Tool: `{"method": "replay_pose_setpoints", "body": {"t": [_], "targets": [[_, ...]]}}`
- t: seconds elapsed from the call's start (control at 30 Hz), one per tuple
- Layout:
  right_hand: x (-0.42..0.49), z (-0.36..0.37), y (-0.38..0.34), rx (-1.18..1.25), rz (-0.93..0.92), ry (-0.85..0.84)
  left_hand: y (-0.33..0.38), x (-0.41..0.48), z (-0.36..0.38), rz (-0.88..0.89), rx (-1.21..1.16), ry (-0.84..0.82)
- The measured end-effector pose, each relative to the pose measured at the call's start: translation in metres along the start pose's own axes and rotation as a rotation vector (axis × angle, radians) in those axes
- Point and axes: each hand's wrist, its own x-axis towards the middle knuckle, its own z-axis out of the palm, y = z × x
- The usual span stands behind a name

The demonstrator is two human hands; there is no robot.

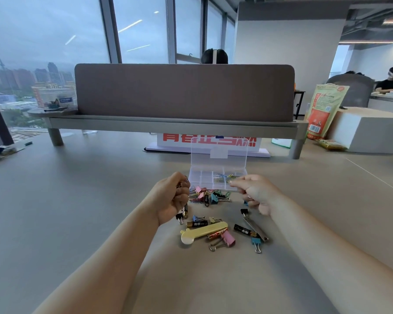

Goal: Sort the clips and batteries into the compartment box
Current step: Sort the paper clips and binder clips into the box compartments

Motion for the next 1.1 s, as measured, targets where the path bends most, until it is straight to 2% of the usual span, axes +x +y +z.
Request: {"method": "replay_pose_setpoints", "body": {"t": [0.2,0.4,0.57,0.77,0.8,0.87,1.03,1.1], "targets": [[0.017,0.006,-0.005,-0.642,-0.254,0.027,0.006,-0.001,-0.008,-0.036,-0.115,-0.010],[0.021,0.005,-0.003,-0.841,-0.283,-0.027,0.009,0.003,-0.017,-0.014,-0.201,0.061],[0.022,0.004,0.000,-0.913,-0.300,-0.014,0.007,0.007,-0.017,0.024,-0.152,0.134],[0.027,0.010,0.005,-1.097,-0.286,0.028,0.005,0.005,-0.013,-0.012,-0.097,0.123],[0.028,0.010,0.005,-1.041,-0.287,0.007,0.005,0.004,-0.013,-0.020,-0.099,0.112],[0.027,0.010,0.001,-0.774,-0.260,-0.043,0.006,0.003,-0.012,-0.031,-0.122,0.096],[0.022,-0.001,-0.014,0.291,0.108,-0.157,0.008,0.004,-0.012,-0.056,-0.162,0.080],[0.023,-0.004,-0.017,0.623,0.207,-0.210,0.007,0.006,-0.010,-0.068,-0.134,0.103]]}}
